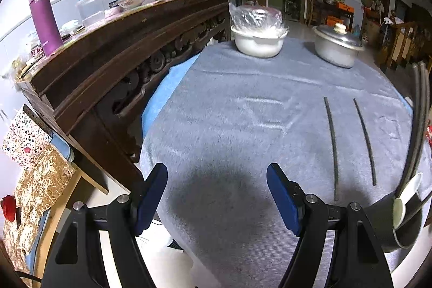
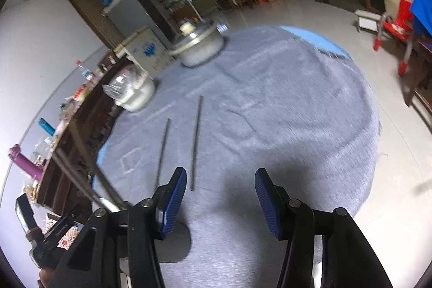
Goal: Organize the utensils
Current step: 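Withdraw both open tools from the cup toward the remaining chopsticks, then close the right tool on a dark chopstick lying on the cloth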
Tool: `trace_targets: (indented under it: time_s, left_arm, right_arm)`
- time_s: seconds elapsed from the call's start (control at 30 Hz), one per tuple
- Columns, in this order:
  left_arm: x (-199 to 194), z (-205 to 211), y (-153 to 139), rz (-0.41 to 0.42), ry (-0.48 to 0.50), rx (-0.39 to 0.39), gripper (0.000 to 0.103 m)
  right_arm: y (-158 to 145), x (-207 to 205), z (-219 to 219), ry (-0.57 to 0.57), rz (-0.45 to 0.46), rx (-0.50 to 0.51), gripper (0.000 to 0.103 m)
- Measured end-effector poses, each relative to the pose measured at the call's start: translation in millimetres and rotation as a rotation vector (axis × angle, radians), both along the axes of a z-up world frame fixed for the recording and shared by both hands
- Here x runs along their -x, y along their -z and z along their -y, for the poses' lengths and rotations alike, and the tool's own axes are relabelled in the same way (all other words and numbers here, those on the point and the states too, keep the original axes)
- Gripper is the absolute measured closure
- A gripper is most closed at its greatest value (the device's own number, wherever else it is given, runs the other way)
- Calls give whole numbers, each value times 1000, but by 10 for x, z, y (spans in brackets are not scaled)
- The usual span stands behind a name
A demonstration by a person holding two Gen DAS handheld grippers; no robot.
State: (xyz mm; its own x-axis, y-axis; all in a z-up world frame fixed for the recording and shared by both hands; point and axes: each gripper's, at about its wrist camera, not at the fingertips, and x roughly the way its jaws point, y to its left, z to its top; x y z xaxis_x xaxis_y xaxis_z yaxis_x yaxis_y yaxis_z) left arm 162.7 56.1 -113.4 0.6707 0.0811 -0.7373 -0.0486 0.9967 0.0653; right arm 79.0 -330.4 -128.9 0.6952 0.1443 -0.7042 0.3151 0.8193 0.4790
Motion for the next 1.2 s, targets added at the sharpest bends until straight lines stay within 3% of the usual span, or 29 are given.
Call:
trace_targets:
  time_s: [0.2, 0.63, 0.9, 1.2]
  left_arm:
    - [-170, -10, 148, -49, 0, -10, 27]
    - [-687, 83, 410, -143, 45, -33, 27]
    - [-1167, 320, 570, -223, 96, -35, 27]
    - [-1558, 830, 536, -250, 200, -67, 27]
  right_arm:
    - [192, -191, 135, 21, -75, -12, 47]
    - [360, -850, 197, -32, -124, 1, 47]
    - [492, -1536, 208, -103, -176, 42, 47]
    - [436, -2382, -149, -245, -235, 87, 47]
